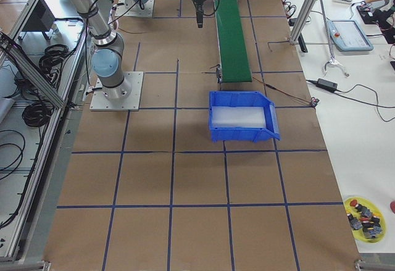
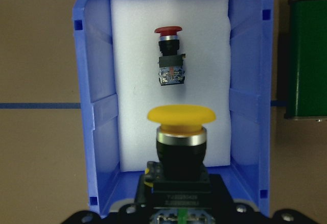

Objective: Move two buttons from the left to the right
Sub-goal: 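Lift the yellow button and carry it over the conveyor's near end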

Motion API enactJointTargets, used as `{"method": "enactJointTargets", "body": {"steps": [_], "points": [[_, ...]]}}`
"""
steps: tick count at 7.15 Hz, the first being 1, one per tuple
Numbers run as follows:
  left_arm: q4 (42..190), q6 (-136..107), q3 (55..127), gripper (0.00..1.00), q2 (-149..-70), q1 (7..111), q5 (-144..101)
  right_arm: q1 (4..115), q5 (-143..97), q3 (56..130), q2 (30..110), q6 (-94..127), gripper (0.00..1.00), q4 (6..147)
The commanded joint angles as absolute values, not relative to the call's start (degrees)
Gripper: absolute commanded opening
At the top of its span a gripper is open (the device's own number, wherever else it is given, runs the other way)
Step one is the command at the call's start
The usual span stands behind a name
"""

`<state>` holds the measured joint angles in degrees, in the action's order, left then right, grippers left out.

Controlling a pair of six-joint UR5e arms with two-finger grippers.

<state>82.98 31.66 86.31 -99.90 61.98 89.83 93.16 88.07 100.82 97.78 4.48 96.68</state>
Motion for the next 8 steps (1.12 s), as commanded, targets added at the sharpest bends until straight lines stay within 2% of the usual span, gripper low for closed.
{"method": "enactJointTargets", "body": {"steps": [1,3,5,8], "points": [[83.32,24.03,85.52,0.01,-101.94,69.4,90.0,93.16,88.07,100.81,97.65,4.48,1.0,96.68],[82.79,16.91,86.83,0.01,-103.61,76.08,90.26,93.16,88.24,100.81,97.73,4.4,1.0,96.5],[78.6,10.92,87.36,0.01,-108.61,81.19,90.26,93.16,88.15,100.81,97.82,4.48,1.0,96.59],[67.62,7.58,91.21,0.01,-113.98,82.7,90.18,93.16,88.16,100.81,97.82,4.39,1.0,96.59]]}}
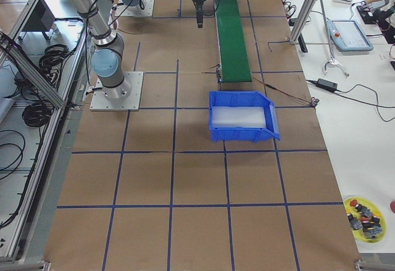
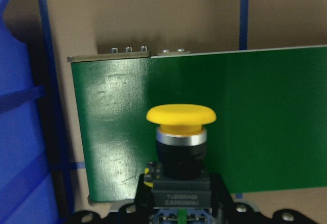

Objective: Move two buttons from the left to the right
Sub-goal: 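Lift the yellow button and carry it over the conveyor's near end, then lower the yellow button onto the green belt and open the left gripper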

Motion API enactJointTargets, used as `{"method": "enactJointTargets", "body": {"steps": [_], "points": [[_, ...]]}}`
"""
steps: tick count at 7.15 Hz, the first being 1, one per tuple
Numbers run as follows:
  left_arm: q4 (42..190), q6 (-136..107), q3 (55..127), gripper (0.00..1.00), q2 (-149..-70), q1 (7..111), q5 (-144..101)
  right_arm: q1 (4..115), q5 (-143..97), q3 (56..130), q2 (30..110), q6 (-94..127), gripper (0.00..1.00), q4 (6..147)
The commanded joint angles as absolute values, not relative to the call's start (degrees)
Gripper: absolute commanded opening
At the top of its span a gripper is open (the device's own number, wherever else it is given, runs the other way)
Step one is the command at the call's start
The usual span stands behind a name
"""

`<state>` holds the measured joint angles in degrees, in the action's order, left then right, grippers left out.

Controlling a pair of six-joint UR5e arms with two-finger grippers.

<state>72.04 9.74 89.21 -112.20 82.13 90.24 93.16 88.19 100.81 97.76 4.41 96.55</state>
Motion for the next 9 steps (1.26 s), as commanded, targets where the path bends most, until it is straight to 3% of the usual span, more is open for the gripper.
{"method": "enactJointTargets", "body": {"steps": [1,2,3,4,5,9], "points": [[64.19,7.12,93.32,0.01,-113.91,82.79,90.18,93.16,88.15,100.9,97.74,4.48,1.0,96.5],[62.68,7.03,94.91,0.01,-113.99,82.79,90.09,93.16,88.24,100.9,97.73,4.4,1.0,96.5],[62.14,6.94,95.36,0.24,-113.73,82.79,90.09,93.16,88.16,100.99,97.65,4.39,1.0,96.5],[62.14,6.42,95.71,0.9,-113.38,82.79,89.74,93.16,88.15,101.16,97.65,4.39,1.0,96.5],[62.14,5.89,95.54,1.0,-113.2,82.79,89.56,93.16,88.07,101.08,97.65,4.39,1.0,96.5],[70.27,6.33,89.76,1.0,-108.56,82.09,89.82,93.16,88.07,101.16,97.65,4.39,1.0,96.5]]}}
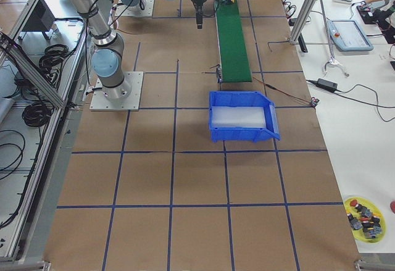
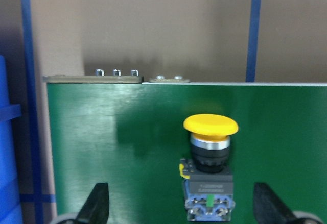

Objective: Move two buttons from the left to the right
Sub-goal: 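Lower the yellow button onto the green belt and open the left gripper, then raise the left gripper and move it back over the blue bin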

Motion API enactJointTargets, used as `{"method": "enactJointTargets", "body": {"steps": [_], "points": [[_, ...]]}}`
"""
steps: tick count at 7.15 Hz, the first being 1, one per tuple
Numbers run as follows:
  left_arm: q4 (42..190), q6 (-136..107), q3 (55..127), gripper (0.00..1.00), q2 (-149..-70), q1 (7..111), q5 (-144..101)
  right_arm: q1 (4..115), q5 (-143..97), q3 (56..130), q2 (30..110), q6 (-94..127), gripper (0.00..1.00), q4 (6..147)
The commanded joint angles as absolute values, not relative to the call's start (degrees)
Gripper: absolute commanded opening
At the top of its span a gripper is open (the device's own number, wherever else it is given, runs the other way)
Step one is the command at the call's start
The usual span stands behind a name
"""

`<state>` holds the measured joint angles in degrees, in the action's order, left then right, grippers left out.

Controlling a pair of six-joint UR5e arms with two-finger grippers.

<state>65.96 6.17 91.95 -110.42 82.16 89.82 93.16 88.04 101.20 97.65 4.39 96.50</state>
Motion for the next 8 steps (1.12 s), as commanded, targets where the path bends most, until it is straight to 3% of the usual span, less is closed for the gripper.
{"method": "enactJointTargets", "body": {"steps": [1,4,8], "points": [[75.18,6.76,87.39,1.0,-106.72,82.0,89.82,93.16,87.98,101.08,97.65,4.39,1.0,96.5],[83.84,8.34,81.84,1.0,-104.33,81.04,90.09,93.16,87.89,101.07,97.65,4.39,1.0,96.59],[83.76,20.0,81.21,1.0,-105.03,69.29,90.09,93.16,87.98,101.07,97.65,4.39,1.0,96.59]]}}
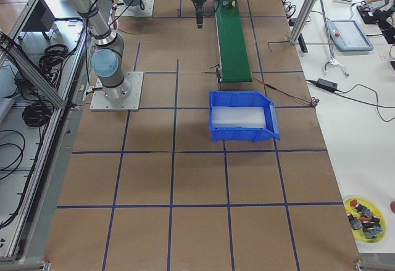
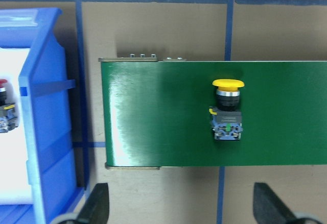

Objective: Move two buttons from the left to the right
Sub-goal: 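Raise the left gripper and move it back over the blue bin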

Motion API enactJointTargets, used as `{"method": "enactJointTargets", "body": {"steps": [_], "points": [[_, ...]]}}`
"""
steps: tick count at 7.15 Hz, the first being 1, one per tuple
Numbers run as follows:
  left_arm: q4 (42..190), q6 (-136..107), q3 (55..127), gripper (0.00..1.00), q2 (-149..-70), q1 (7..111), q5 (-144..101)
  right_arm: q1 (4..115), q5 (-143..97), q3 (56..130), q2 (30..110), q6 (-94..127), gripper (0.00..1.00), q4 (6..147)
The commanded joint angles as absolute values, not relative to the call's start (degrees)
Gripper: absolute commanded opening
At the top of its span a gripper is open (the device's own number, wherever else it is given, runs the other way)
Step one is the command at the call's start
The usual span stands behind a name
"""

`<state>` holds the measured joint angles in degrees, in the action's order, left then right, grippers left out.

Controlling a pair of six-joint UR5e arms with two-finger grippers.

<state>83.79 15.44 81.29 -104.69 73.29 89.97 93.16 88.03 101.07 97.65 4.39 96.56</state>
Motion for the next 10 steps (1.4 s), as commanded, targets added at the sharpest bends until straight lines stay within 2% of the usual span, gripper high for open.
{"method": "enactJointTargets", "body": {"steps": [1,4,10], "points": [[83.24,24.91,81.21,1.0,-105.81,65.34,90.09,93.16,87.98,101.07,97.65,4.39,1.0,96.59],[82.36,30.23,81.3,1.0,-108.36,59.6,89.65,93.16,87.98,100.99,97.47,4.31,1.0,96.68],[66.47,29.88,83.14,1.0,-118.2,60.03,89.39,93.16,87.89,101.16,97.21,4.39,1.0,96.86]]}}
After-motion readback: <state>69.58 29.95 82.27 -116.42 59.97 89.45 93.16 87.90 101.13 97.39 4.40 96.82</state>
